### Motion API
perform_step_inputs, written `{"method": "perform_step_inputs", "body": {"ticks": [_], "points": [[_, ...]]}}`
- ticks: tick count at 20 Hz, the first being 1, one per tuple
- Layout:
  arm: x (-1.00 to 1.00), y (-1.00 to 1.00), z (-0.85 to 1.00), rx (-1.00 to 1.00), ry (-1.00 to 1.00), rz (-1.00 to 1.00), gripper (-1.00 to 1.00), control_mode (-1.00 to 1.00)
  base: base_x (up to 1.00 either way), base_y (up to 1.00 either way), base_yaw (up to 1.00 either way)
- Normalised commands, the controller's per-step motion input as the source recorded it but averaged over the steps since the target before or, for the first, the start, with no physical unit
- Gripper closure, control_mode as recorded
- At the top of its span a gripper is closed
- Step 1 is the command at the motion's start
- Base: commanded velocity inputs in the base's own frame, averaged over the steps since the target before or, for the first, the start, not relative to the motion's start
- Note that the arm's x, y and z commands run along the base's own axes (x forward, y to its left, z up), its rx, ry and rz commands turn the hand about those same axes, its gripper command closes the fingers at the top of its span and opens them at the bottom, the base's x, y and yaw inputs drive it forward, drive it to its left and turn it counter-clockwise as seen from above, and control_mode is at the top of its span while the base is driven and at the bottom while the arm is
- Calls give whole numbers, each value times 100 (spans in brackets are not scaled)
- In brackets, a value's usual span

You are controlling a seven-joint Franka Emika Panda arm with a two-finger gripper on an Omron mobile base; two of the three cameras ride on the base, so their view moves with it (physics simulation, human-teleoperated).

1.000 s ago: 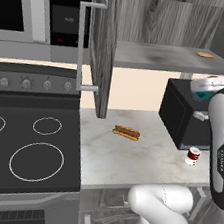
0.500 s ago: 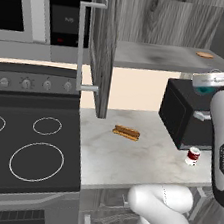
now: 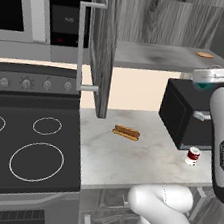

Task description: Pick the cans from the counter and place them in their designated side in the cabinet.

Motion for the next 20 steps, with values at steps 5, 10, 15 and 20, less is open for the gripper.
{"method": "perform_step_inputs", "body": {"ticks": [5,10,15,20], "points": [[16,2,3,0,-1,0,100,-100,0,0,0],[16,3,1,0,0,0,100,-100,0,0,0],[9,4,0,0,0,0,100,-100,0,0,0],[12,4,0,1,0,0,100,-100,0,0,0]]}}
